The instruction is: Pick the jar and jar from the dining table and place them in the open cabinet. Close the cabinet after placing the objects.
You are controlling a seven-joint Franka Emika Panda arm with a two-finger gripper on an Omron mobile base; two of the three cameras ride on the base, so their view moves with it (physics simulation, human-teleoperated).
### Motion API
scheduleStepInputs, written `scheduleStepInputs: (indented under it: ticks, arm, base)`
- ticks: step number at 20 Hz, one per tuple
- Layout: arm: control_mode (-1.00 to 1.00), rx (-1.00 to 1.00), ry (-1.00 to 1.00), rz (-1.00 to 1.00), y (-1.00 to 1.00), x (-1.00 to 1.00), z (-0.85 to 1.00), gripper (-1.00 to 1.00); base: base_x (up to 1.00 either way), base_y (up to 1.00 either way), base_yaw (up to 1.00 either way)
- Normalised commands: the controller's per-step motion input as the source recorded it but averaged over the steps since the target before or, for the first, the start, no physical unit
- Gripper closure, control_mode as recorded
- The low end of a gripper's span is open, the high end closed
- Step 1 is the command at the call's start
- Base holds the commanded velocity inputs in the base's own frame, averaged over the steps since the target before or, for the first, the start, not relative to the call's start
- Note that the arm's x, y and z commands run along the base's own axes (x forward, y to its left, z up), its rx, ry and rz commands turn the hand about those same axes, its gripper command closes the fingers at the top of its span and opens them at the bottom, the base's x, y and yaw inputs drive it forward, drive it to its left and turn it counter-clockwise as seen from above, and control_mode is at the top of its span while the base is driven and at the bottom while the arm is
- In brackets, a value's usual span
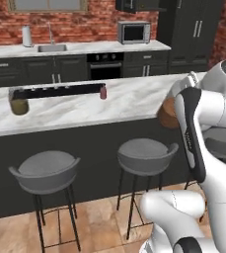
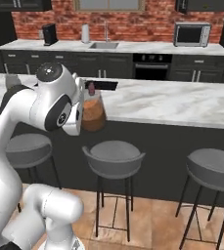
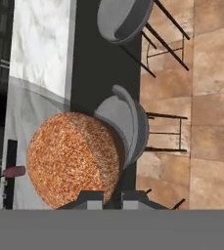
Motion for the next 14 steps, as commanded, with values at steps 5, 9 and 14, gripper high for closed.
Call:
scheduleStepInputs:
  ticks: [5, 9, 14]
  arm:
    - [1.00, 0.00, 0.00, 0.00, 0.00, 0.00, 0.00, 1.00]
    - [1.00, 0.00, 0.00, 0.00, 0.00, 0.00, 0.00, 1.00]
    - [1.00, 0.00, 0.00, 0.00, 0.00, 0.00, 0.00, 1.00]
  base:
    - [-0.04, -0.76, -0.01]
    - [0.00, -0.96, 0.00]
    - [0.02, -1.00, 0.00]
